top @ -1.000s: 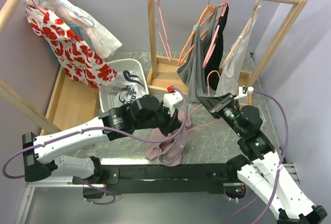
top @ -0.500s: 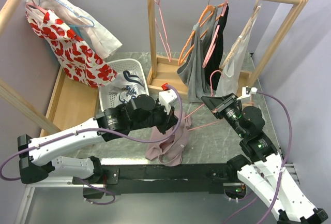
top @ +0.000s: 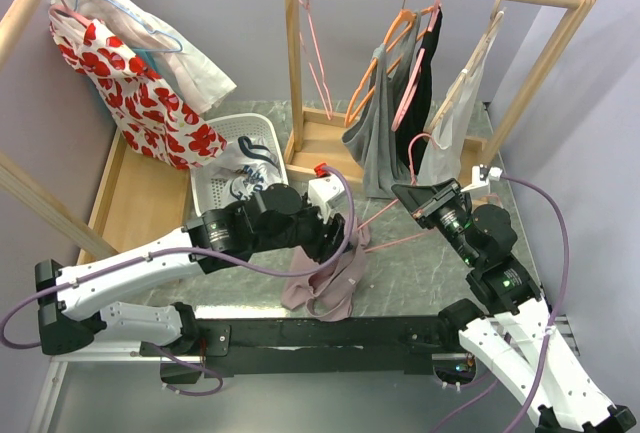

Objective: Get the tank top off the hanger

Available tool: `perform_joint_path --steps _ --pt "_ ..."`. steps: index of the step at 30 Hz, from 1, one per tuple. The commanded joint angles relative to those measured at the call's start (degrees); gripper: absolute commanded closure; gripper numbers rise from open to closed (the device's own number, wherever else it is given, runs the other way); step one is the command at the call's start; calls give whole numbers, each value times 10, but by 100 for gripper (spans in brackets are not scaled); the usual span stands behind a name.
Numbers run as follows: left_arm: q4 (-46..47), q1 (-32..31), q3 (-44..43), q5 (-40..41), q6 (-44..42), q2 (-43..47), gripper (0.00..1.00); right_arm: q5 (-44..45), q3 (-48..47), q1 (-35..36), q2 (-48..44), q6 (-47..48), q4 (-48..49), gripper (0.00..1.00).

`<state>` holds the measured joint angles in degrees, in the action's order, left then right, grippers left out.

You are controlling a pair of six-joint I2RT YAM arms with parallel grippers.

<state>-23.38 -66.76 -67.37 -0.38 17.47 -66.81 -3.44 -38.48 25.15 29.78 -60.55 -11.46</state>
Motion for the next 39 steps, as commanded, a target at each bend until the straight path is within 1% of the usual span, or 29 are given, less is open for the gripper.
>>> perform_joint_path --steps 1,2,5,8,9,12,17,19,20,26,27,29,34,39 --pt "23 1 -2 -23 -2 -12 56 8 -27 -1 -8 5 19 100" --pt "24 1 -2 -23 -1 -13 61 8 -27 0 -8 5 19 100" --pt "21 1 -4 -23 -2 -23 62 9 -29 0 -10 8 15 100" --pt "19 1 -4 -22 -1 -29 72 12 -33 1 -11 11 12 100" --pt "20 1 -4 -20 2 -28 79 12 -34 1 -11 11 11 100" --pt "20 1 -4 -9 3 -22 83 13 -34 0 -10 11 10 100" --pt "12 1 -10 2 -2 -16 98 16 -33 1 -6 12 8 100" --pt "8 1 -12 2 -2 -11 98 19 -34 0 -4 16 4 100" --pt "7 1 -12 20 -2 -6 97 22 -34 0 -3 18 2 100" --pt "-4 1 -14 62 -10 11 96 34 -42 0 4 27 -19 100" --pt "-5 1 -14 67 -10 13 95 34 -42 0 3 26 -19 100" --pt "-9 1 -14 76 -11 18 87 34 -42 0 3 26 -22 100" --pt "-20 1 -7 78 -9 23 90 35 -41 1 -4 27 -23 100" --pt "-30 1 14 88 4 35 89 69 -48 0 -15 35 -34 100"
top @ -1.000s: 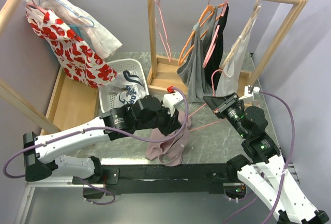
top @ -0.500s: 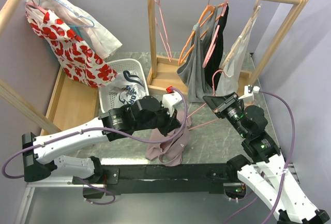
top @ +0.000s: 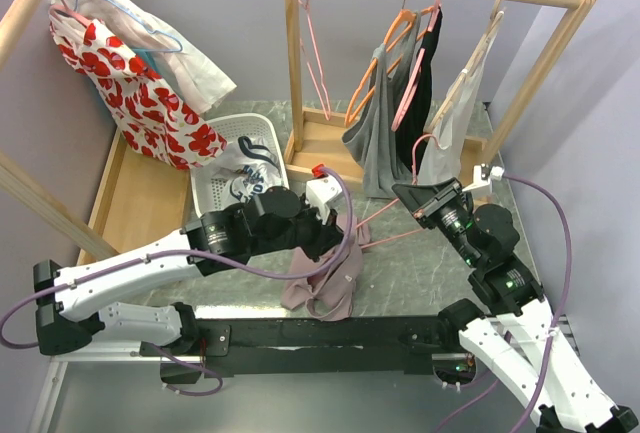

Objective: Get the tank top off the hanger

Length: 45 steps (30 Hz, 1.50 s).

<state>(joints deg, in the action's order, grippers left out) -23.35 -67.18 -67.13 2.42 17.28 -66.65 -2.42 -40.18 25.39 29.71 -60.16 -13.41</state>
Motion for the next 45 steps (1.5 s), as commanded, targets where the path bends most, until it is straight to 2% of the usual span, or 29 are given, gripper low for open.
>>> perform_joint_path --steps 1,11,19,23,25,28,32,34,36,41,42,45 --pt "-32 6 16 62 9 36 89 63 -38 -3 -13 38 -18 100" --pt "-61 6 46 129 16 74 75 115 -70 -3 -2 75 -44 100" --pt "-54 20 89 153 31 81 74 151 -86 -3 -13 94 -65 100" --pt "-40 59 106 158 48 42 70 166 -96 -3 -15 106 -77 100" --pt "-35 104 103 130 57 1 69 174 -104 -3 -17 113 -81 100" --pt "-34 129 78 101 62 -50 66 180 -111 -3 -17 126 -86 99" --pt "-15 129 18 67 45 -61 32 172 -123 -3 3 138 -101 99" --pt "6 130 12 51 41 -40 21 174 -123 -3 10 139 -103 99" --pt "37 129 21 21 36 -28 4 188 -122 -3 11 141 -108 98" --pt "17 129 52 -15 57 -45 4 243 -148 -3 13 156 -158 98" --pt "13 129 58 -19 63 -51 1 261 -154 -3 10 159 -163 98" --pt "37 129 96 -39 82 -61 1 276 -148 -3 -14 160 -160 97"
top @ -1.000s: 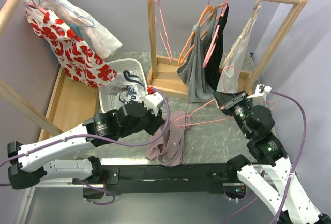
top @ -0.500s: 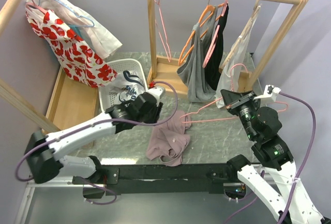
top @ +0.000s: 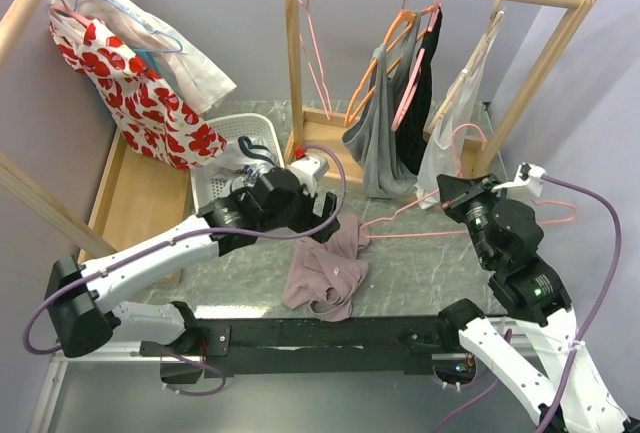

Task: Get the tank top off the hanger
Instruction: Remove the tank top from the hanger, then pick up the tank top from the corner of the board.

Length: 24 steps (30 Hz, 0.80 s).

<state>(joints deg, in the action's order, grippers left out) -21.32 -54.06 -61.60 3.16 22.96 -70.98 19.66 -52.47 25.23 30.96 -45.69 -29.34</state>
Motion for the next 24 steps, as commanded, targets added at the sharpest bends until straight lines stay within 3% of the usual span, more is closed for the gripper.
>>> perform_joint_path --steps 1,9,18,24 --pt "32 -3 49 -43 34 -20 1 60 -25 -1 -34 15 2 97" --pt "53 -3 40 -39 24 -105 1 57 -31 -2 -51 22 1 96" --pt "156 4 58 -12 56 -216 1 33 -20 -2 -55 13 16 96" --pt "167 10 60 -56 59 -264 1 38 -30 -2 -50 24 9 94"
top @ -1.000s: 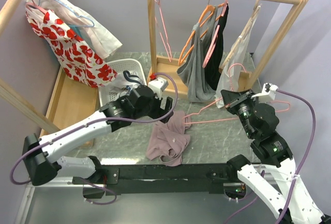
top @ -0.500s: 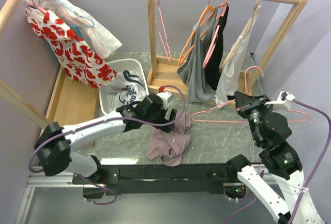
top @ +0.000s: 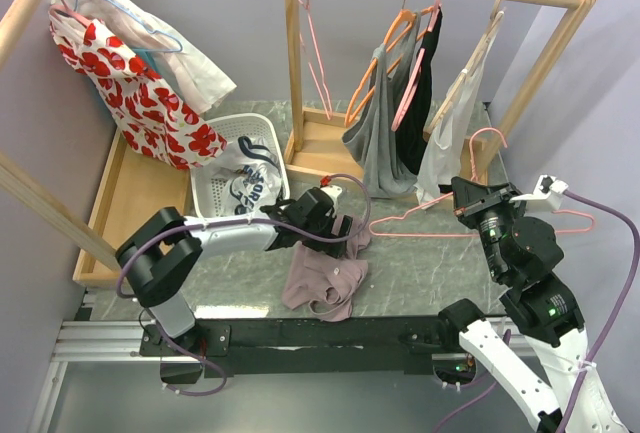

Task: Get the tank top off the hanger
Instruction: Pick up the tank top from the corner of the board.

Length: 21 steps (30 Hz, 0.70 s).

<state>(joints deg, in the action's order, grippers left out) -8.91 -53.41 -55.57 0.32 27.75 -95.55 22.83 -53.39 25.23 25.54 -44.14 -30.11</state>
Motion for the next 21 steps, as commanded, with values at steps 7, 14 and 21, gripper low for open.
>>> perform_joint_path --steps 7,14,21 --pt "52 3 32 -100 11 -36 1 17 -16 -1 -10 5 11 93" --pt "48 1 49 -126 1 -52 66 20 -15 -2 -9 5 12 93" --pt "15 1 21 -78 2 -21 99 20 -18 -1 -3 5 15 92"
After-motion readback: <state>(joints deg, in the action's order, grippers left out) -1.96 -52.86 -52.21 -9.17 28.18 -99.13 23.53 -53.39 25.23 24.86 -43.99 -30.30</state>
